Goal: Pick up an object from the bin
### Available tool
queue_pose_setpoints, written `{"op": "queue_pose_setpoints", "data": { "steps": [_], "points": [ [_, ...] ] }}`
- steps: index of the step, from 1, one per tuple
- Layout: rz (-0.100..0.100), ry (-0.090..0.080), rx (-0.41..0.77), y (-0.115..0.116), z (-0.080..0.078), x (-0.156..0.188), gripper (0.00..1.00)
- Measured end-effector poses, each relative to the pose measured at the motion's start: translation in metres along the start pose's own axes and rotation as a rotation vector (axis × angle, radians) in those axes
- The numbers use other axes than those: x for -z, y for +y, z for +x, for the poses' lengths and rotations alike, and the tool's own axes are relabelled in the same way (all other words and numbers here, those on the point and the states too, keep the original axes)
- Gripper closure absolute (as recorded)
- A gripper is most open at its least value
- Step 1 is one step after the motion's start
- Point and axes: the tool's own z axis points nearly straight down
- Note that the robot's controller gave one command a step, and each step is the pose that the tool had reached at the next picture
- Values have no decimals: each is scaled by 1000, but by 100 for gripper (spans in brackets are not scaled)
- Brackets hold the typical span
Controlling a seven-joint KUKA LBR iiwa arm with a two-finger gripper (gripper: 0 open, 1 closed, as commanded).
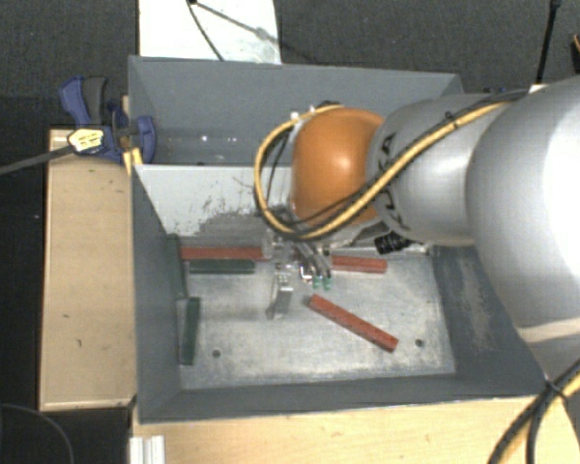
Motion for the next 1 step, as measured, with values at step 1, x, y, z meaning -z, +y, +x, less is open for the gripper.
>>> {"op": "queue_pose_setpoints", "data": {
  "steps": [1],
  "points": [
    [1,3,157,-112,2,-1,0]
  ]
}}
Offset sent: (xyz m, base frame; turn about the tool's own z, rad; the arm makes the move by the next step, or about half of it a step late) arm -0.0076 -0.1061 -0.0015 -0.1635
